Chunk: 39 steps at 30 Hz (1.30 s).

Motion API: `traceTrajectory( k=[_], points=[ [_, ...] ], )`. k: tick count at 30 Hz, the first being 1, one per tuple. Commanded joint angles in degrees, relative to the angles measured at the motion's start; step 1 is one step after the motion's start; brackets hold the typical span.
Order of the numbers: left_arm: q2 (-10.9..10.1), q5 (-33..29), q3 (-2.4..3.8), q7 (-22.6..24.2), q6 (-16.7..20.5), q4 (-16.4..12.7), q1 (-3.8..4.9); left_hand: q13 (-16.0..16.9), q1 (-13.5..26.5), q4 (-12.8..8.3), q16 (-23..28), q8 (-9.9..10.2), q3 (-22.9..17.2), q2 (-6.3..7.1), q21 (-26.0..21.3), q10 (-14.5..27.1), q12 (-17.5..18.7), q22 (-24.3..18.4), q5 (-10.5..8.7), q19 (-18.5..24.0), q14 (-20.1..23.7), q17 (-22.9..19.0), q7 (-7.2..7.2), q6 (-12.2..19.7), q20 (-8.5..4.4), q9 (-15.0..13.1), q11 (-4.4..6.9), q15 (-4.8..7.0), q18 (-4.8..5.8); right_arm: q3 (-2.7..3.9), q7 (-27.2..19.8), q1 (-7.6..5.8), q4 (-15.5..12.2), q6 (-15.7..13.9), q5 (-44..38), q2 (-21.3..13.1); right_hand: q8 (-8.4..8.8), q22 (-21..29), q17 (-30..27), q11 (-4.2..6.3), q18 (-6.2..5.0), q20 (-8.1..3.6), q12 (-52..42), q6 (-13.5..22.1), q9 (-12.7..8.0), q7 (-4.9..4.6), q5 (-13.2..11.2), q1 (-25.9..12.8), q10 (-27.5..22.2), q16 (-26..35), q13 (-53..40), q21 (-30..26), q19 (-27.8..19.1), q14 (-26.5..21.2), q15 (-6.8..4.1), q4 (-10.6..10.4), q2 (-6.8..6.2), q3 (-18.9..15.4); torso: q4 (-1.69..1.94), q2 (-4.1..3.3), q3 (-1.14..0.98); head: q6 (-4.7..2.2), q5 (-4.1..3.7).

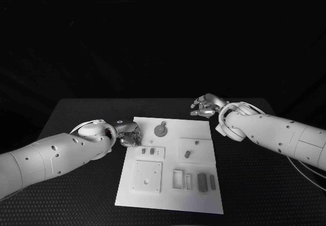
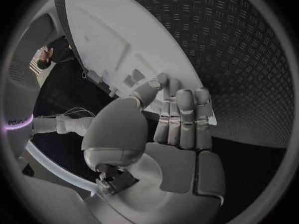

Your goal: Assemble the parts on the task board

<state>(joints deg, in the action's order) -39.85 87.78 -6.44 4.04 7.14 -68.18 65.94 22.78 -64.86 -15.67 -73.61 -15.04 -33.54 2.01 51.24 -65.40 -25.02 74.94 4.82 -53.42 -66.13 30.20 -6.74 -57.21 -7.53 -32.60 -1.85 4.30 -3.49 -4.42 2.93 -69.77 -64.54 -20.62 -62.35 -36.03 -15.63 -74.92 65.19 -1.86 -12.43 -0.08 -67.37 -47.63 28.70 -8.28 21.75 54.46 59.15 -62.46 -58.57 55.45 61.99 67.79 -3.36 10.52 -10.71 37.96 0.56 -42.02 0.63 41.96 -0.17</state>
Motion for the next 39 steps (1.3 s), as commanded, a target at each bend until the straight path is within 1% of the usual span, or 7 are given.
traceTrajectory(
  k=[1, 2, 6, 13, 19, 27, 39],
  points=[
    [0.17, 0.52, -0.26, -1.23, -1.11, 0.27, -0.35, 0.41, -0.65, 0.10, -0.52, -0.35, -1.45, -0.62, -0.32, -0.07, -1.07, 0.93, -1.33, 0.03, 0.20, 0.01, 0.06, -0.79, -2.45, -0.25, 0.14, 0.48, -0.23, 0.01, -0.43, 0.00, -0.04, 0.46, -0.26, 0.02, -0.27, -1.04, -0.07, -0.93, -2.57, -0.34, -0.31, -1.20, -0.05, -0.89, 0.36, -0.37, -6.54, -0.33, 0.06, -0.28, -0.05, -0.51, -0.04, 0.39, 0.12, 0.04, 0.01, -0.01, 0.00, 0.01, -0.01],
    [0.16, 0.61, -0.26, -1.44, -1.13, 0.28, -0.35, 0.71, -0.93, 0.71, -0.68, -0.34, -2.95, 0.33, -0.33, -0.15, -1.72, 0.88, -1.94, -0.10, 0.17, 0.05, 0.09, -0.82, -2.51, -0.23, 0.25, 0.60, -0.18, 0.01, -0.43, 0.00, -0.03, 0.45, -0.26, 0.02, -0.27, -1.04, -0.07, -0.93, -2.57, -0.34, -0.31, -1.20, -0.05, -0.89, 0.36, -0.37, -6.54, -0.33, 0.06, -0.28, -0.05, -0.50, -0.04, 0.39, 0.12, 0.04, 0.00, -0.01, 0.00, 0.01, -0.03],
    [0.09, 0.90, -0.26, -1.92, -1.12, 0.43, -0.35, 2.12, -0.41, 1.43, -1.32, -0.38, -4.67, 1.73, -0.04, 0.04, -4.59, 1.01, -1.87, -0.35, 0.14, 0.19, 0.15, -0.76, -2.83, -0.28, 0.74, 0.93, -0.06, 0.01, -0.43, 0.00, -0.02, 0.46, -0.26, 0.01, -0.27, -1.04, -0.07, -0.93, -2.57, -0.34, -0.32, -1.20, -0.05, -0.89, 0.37, -0.37, -6.54, -0.33, 0.06, -0.28, -0.05, -0.51, -0.04, 0.39, 0.12, 0.04, 0.02, 0.01, 0.02, -0.01, -0.03],
    [0.09, 2.99, -0.28, -2.68, -0.52, 0.90, -0.35, 5.84, -0.07, 1.53, -2.17, -0.44, -5.29, 2.95, 0.32, 2.45, -12.26, 1.00, -1.80, -0.48, 0.26, 0.21, 0.38, -0.72, -3.48, -0.40, 1.39, 1.56, 0.28, 0.01, -0.43, 0.00, -0.05, 0.48, -0.26, 0.00, -0.28, -1.04, -0.08, -0.93, -2.57, -0.34, -0.32, -1.21, -0.05, -0.89, 0.37, -0.37, -6.54, -0.33, 0.07, -0.28, -0.05, -0.51, -0.04, 0.40, 0.12, 0.04, 0.08, 0.03, 0.05, 0.03, -0.05],
    [0.24, 3.94, -0.39, -2.75, 0.04, 0.96, -0.34, 7.12, 0.14, 1.82, -2.58, -0.46, -5.13, 4.28, 0.55, 3.10, -15.64, 0.99, -1.90, -0.70, 0.13, 0.21, 0.56, -0.79, -3.77, -0.44, 1.70, 1.83, 0.37, 0.01, -0.44, 0.00, -0.02, 0.48, -0.26, 0.04, -0.28, -1.04, -0.08, -0.93, -2.57, -0.34, -0.33, -1.21, -0.05, -0.89, 0.37, -0.37, -6.54, -0.33, 0.07, -0.29, -0.05, -0.51, -0.04, 0.40, 0.11, 0.04, 0.04, 0.01, 0.05, -0.01, -0.04],
    [0.54, 7.43, -1.69, -3.71, 0.89, 0.76, -0.34, 9.32, 0.78, 3.29, -3.66, -0.30, -4.55, 5.97, 0.96, 3.63, -22.11, 0.97, -1.95, -1.27, -0.41, 0.39, 0.96, -0.72, -4.30, -0.41, 2.29, 2.43, 0.47, 0.01, -0.43, 0.00, 0.01, 0.49, -0.26, 0.03, -0.28, -1.04, -0.09, -0.93, -2.57, -0.34, -0.33, -1.22, -0.05, -0.89, 0.37, -0.39, -6.55, -0.33, 0.08, -0.29, -0.05, -0.51, -0.04, 0.39, 0.11, 0.04, 0.03, 0.01, 0.05, 0.02, -0.07],
    [0.94, 14.79, -2.61, -6.92, 0.60, -0.38, -0.30, 9.82, 0.99, 4.21, -5.63, -0.22, -4.23, 8.40, 1.94, 3.53, -25.73, 1.07, -1.97, -2.54, -1.49, 1.08, 1.31, -0.92, -4.90, -0.39, 2.74, 2.85, 0.23, 0.01, -0.44, 0.00, 0.00, 0.48, -0.26, -0.01, -0.29, -1.04, -0.09, -0.93, -2.57, -0.34, -0.34, -1.23, -0.05, -0.88, 0.37, -0.39, -6.55, -0.34, 0.10, -0.29, -0.05, -0.51, -0.04, 0.38, 0.11, 0.03, 0.04, 0.00, -0.01, 0.10, -0.01]
  ],
)
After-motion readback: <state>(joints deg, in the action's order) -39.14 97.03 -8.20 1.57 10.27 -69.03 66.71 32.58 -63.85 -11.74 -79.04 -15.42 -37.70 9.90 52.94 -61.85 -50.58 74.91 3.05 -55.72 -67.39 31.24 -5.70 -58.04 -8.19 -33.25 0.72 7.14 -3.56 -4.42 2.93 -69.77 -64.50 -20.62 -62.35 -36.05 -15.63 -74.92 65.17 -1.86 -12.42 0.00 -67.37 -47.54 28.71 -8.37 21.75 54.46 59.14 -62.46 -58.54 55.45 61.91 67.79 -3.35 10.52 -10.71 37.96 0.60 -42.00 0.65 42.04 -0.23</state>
